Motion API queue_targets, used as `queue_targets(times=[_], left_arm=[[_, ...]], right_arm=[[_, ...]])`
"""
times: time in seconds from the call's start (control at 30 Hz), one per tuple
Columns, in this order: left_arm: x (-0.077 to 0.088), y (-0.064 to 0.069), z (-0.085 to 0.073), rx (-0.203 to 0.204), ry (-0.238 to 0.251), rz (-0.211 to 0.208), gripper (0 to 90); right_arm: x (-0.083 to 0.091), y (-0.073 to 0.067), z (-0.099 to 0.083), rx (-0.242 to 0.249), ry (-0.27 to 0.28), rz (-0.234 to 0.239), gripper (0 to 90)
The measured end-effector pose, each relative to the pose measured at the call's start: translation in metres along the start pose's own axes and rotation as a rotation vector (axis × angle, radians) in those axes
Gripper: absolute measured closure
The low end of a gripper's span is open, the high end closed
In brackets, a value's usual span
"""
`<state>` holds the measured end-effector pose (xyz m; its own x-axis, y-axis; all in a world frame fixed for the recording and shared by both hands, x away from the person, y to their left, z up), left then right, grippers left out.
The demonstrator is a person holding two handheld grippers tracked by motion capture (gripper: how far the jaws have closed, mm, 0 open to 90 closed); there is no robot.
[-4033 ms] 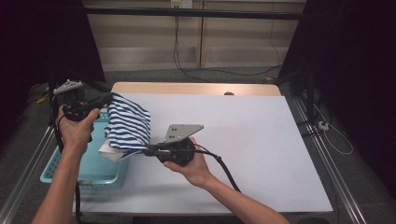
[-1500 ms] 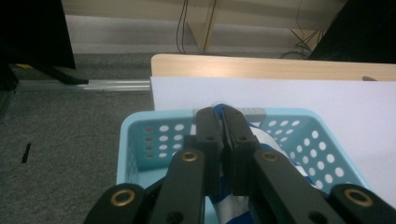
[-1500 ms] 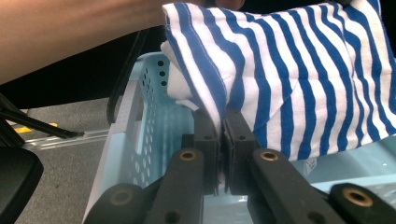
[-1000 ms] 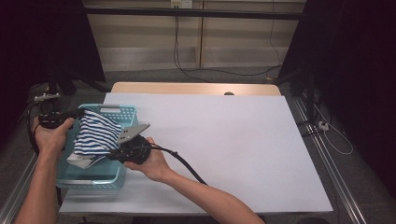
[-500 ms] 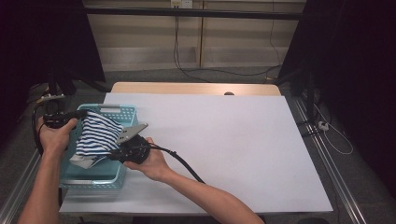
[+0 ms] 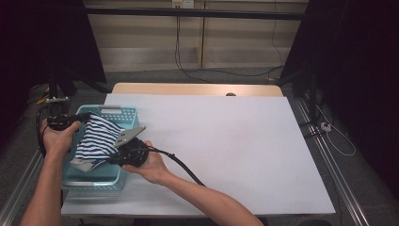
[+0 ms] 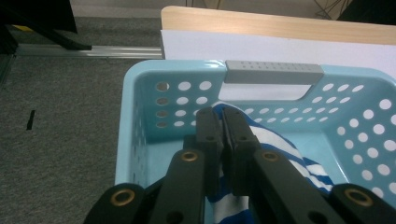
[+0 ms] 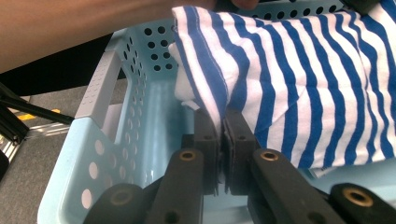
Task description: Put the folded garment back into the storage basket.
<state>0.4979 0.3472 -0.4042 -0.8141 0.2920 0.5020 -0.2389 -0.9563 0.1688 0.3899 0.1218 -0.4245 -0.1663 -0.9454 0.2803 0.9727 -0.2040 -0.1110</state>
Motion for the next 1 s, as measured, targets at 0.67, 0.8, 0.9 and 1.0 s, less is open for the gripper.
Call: queue_targets(times=[0.67, 0.8, 0.9, 1.0], left_arm=[[-0.016, 0.007, -0.009, -0.057, -0.052, 0.024, 85.1], [-0.02, 0.011, -0.011, -0.071, -0.096, 0.038, 84.8], [-0.023, 0.012, -0.012, -0.086, -0.097, 0.05, 84.9], [-0.025, 0.011, -0.013, -0.067, -0.083, 0.083, 84.4]], right_arm=[[-0.006, -0.003, -0.005, -0.006, -0.037, 0.036, 84.1], [-0.007, -0.004, -0.005, -0.009, -0.047, 0.04, 83.7], [-0.007, -0.005, -0.005, -0.001, -0.053, 0.049, 83.0], [-0.007, -0.006, -0.004, -0.003, -0.064, 0.056, 80.9]])
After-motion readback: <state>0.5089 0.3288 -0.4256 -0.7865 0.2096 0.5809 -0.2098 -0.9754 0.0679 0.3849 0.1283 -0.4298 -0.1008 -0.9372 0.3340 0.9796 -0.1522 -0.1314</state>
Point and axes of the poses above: each handheld gripper's, and its own axes: x roughly backward along the jaws, z roughly out of its top, y roughly to its right, the point moved 3 cm from there along -x, roughly forward along the jaws, and after that the axes turned 11 degrees about y, right-handed, at the moved point
